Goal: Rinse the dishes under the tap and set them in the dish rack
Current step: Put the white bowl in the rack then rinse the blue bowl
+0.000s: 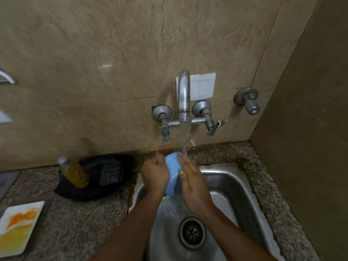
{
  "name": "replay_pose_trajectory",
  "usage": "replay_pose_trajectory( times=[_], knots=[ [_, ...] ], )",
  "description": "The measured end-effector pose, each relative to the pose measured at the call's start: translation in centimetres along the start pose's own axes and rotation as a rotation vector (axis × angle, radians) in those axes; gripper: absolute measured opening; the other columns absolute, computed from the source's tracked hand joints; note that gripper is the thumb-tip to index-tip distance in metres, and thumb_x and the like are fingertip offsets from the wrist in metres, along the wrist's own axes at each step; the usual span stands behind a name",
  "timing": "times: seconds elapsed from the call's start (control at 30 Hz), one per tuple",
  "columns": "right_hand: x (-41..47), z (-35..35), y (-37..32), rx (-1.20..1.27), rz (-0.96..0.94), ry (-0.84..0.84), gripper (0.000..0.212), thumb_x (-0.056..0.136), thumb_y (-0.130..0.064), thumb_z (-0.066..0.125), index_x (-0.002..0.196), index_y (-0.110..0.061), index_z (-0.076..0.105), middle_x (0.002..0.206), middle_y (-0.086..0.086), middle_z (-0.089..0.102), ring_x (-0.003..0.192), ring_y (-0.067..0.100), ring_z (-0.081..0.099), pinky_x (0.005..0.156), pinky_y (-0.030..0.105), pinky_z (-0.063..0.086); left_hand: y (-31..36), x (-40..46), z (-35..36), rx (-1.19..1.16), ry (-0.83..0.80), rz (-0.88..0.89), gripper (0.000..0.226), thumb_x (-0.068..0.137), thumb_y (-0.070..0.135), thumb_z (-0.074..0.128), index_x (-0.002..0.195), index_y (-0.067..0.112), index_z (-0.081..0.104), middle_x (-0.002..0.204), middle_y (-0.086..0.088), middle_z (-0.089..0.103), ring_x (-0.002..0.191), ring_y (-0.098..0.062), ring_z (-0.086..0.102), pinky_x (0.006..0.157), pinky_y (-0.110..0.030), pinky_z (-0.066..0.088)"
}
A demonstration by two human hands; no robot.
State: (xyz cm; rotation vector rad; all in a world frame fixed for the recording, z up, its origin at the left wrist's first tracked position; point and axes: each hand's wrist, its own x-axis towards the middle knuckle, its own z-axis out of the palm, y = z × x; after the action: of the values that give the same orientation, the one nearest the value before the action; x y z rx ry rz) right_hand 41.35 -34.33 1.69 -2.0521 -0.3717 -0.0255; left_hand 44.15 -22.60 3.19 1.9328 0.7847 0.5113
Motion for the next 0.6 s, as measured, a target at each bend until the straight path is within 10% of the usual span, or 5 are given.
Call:
replay_pose_trajectory(
  times=[0.07,0.2,0.37,0.47,0.6],
  knots=[
    [-0.3,0.2,0.8,-0.102,-0.177,-0.028,0.049,0.102,-0.034,0.027,0.147,-0.023,0.043,0.151,-0.009,0.039,0.143,0.002,0.026,0.119,0.025,0.016,0.0,-0.1,0.1,-0.005,0.012,0.017,0.049,0.098,0.027,0.048,0.057,0.004,0.061,0.062,-0.015,0.065,0.058,-0.029,0.06,0.058,-0.028,0.039],
    [1.1,-0.5,2.1,0.178,0.206,0.034,0.056,0.094,-0.048,0.031,0.144,-0.028,0.044,0.149,-0.005,0.046,0.134,0.007,0.043,0.114,0.039,0.035,-0.3,-1.1,0.4,0.016,-0.015,0.08,0.053,0.098,0.025,0.05,0.046,0.013,0.046,0.048,-0.004,0.052,0.047,-0.021,0.052,0.054,-0.026,0.033],
    [-0.3,-1.3,1.4,0.02,-0.052,-0.036,0.049,0.102,-0.034,0.03,0.15,-0.026,0.036,0.157,-0.012,0.03,0.144,-0.002,0.024,0.118,0.019,0.018,-0.3,-0.5,0.9,-0.062,-0.01,0.126,0.054,0.098,0.024,0.05,0.045,0.012,0.048,0.046,-0.006,0.055,0.044,-0.021,0.052,0.052,-0.034,0.043],
    [0.8,-2.3,2.2,0.384,0.27,0.038,0.03,0.105,-0.03,0.038,0.129,-0.029,0.056,0.134,-0.001,0.058,0.109,0.003,0.058,0.087,0.019,0.05,0.0,-0.8,1.0,-0.086,-0.047,0.132,0.057,0.098,0.024,0.052,0.043,0.015,0.042,0.043,-0.002,0.048,0.042,-0.018,0.046,0.05,-0.032,0.039],
    [1.8,-2.8,2.4,0.459,0.429,0.112,0.024,0.104,-0.027,0.038,0.12,-0.034,0.056,0.112,0.0,0.062,0.092,0.007,0.058,0.069,0.027,0.049,0.4,-0.4,1.9,-0.267,-0.101,-0.198,0.045,0.098,0.026,0.051,0.054,0.012,0.052,0.053,-0.002,0.053,0.054,-0.018,0.051,0.054,-0.027,0.038]
  ],
)
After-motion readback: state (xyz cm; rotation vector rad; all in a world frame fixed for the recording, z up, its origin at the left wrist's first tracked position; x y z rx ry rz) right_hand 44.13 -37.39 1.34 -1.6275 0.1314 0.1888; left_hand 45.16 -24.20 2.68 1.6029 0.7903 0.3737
